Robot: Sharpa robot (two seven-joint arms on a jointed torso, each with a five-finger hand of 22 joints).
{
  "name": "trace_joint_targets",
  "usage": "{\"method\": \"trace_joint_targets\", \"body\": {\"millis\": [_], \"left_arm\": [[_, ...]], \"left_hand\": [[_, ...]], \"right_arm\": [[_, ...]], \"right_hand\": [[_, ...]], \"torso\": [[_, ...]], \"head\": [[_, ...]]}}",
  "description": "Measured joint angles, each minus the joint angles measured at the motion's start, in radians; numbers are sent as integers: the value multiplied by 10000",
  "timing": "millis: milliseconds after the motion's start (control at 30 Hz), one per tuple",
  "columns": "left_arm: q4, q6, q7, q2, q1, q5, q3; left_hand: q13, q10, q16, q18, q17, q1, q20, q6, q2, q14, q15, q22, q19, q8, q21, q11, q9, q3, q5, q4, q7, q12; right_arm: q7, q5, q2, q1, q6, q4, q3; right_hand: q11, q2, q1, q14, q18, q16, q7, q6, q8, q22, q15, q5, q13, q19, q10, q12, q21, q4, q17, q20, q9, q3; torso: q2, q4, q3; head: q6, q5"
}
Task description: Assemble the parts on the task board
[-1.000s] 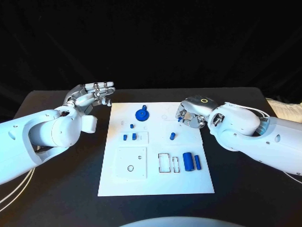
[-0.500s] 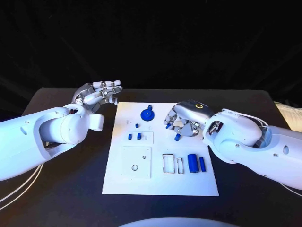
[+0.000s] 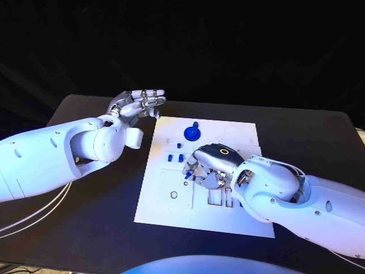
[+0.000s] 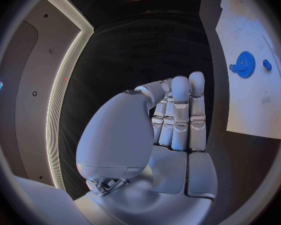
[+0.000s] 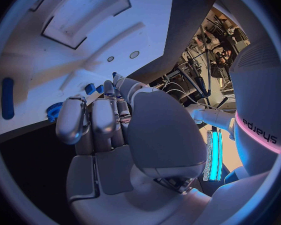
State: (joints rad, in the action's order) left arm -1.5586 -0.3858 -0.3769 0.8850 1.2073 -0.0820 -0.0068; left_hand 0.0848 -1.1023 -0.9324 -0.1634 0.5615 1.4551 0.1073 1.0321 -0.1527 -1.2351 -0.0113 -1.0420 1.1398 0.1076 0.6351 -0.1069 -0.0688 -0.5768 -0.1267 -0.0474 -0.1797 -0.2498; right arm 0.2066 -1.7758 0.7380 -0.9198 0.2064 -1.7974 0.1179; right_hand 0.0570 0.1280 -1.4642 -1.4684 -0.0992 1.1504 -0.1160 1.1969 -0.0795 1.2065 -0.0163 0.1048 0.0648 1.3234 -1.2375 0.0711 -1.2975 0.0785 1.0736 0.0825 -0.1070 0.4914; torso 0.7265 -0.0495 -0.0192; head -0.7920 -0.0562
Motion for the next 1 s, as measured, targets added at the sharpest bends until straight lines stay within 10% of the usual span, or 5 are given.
{"method": "trace_joint_targets", "body": {"millis": [1000], "left_arm": [[82,67,30,-92,0,-24,1]], "left_hand": [[-2,36,0,0,-12,-40,0,0,40,-2,-2,0,0,0,0,-36,8,-26,0,-26,0,-56]], "right_arm": [[56,-776,-393,162,-443,436,-86]], "right_hand": [[7,-77,129,0,-2,38,-55,-8,61,0,1,11,-3,-1,-4,0,1,1,-3,0,-13,-2]], "torso": [[6,10,-1]], "head": [[-153,-130]]}}
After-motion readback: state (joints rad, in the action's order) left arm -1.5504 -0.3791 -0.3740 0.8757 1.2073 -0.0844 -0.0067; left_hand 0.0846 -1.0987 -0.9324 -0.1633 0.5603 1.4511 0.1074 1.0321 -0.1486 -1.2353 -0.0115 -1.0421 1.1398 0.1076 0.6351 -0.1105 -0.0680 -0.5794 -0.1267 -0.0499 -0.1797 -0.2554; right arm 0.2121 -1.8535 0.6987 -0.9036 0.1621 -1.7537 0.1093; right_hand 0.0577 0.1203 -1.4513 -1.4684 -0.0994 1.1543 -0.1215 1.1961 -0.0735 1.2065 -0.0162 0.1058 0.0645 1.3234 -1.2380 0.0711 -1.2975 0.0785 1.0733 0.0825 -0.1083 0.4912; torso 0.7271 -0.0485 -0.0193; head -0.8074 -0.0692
